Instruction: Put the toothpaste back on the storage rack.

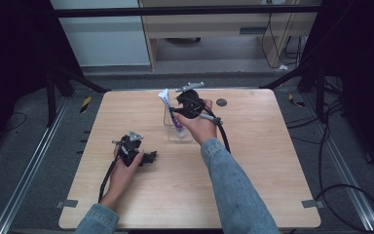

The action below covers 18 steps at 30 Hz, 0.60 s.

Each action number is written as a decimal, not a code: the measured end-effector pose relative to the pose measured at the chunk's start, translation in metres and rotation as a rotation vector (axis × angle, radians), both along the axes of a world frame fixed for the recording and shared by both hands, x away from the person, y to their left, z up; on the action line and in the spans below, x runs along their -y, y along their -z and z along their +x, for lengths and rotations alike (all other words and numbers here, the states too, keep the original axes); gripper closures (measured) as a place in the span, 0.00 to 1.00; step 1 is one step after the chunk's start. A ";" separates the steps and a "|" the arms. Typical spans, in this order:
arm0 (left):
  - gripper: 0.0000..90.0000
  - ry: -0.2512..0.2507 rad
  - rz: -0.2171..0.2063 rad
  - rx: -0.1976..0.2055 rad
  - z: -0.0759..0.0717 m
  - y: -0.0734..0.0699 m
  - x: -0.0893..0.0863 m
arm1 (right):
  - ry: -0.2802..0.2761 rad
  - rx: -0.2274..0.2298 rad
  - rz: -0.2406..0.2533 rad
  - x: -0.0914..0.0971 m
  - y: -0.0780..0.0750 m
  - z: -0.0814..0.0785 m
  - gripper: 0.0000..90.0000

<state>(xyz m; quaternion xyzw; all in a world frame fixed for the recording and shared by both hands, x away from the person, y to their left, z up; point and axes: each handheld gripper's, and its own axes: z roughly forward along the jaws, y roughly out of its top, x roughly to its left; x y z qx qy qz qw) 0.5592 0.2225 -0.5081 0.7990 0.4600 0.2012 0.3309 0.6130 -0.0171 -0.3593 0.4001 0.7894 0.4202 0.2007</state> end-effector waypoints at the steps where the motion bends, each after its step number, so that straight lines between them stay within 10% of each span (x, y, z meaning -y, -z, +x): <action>1: 0.00 0.000 0.000 0.000 0.000 0.000 0.000 | -0.003 0.004 0.000 0.001 0.000 -0.001 0.44; 18: 0.00 0.000 0.000 0.000 0.000 0.000 0.000 | -0.009 0.046 0.019 0.026 -0.005 -0.008 0.14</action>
